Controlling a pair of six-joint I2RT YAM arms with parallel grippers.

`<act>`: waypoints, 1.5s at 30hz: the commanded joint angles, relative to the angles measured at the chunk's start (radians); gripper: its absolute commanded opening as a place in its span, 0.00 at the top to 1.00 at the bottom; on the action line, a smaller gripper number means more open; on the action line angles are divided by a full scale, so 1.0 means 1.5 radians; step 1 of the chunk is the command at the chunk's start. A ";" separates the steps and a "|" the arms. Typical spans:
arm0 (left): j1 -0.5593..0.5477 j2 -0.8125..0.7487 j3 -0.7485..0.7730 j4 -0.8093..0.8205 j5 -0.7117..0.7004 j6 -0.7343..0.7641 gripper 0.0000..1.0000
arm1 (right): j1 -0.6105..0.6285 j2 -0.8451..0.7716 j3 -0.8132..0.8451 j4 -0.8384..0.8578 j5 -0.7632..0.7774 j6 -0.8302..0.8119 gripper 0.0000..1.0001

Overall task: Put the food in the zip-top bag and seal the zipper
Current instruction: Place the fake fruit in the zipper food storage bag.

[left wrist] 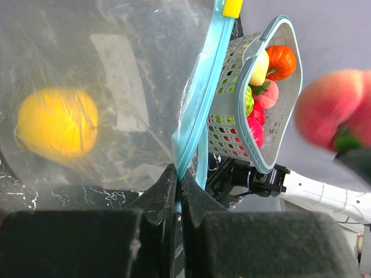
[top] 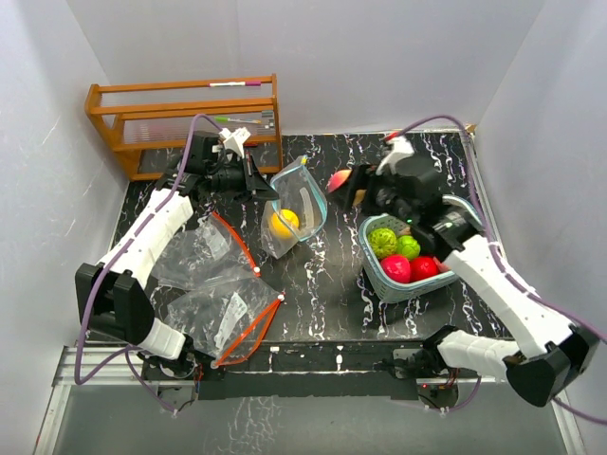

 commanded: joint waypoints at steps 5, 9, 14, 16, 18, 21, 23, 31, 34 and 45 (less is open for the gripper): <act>0.002 -0.009 -0.020 0.028 0.028 -0.017 1.00 | 0.154 0.113 -0.016 0.196 -0.018 0.031 0.64; 0.003 -0.014 -0.024 0.031 0.029 -0.018 1.00 | 0.155 0.160 -0.001 0.210 0.008 0.029 0.62; 0.002 -0.019 -0.033 0.034 0.034 -0.018 1.00 | 0.154 0.215 0.014 0.204 0.051 0.031 0.50; 0.003 -0.022 -0.036 0.035 0.036 -0.019 1.00 | 0.154 0.229 0.015 0.210 0.068 0.030 0.42; 0.003 -0.024 -0.036 0.036 0.037 -0.019 1.00 | 0.155 0.243 0.023 0.210 0.074 0.027 0.30; 0.002 -0.025 -0.035 0.032 0.039 -0.016 1.00 | 0.155 0.246 0.031 0.211 0.077 0.025 0.04; 0.003 -0.027 -0.036 0.030 0.038 -0.016 1.00 | 0.154 0.239 0.033 0.213 0.086 0.022 0.02; 0.002 -0.031 -0.039 0.031 0.036 -0.016 1.00 | 0.155 0.214 0.062 0.165 0.110 -0.002 0.02; 0.003 -0.032 -0.039 0.032 0.037 -0.016 1.00 | 0.155 0.173 0.067 0.124 0.146 -0.006 0.02; 0.002 -0.043 -0.056 0.055 0.052 -0.027 1.00 | 0.016 0.041 0.060 -0.308 0.399 0.100 0.02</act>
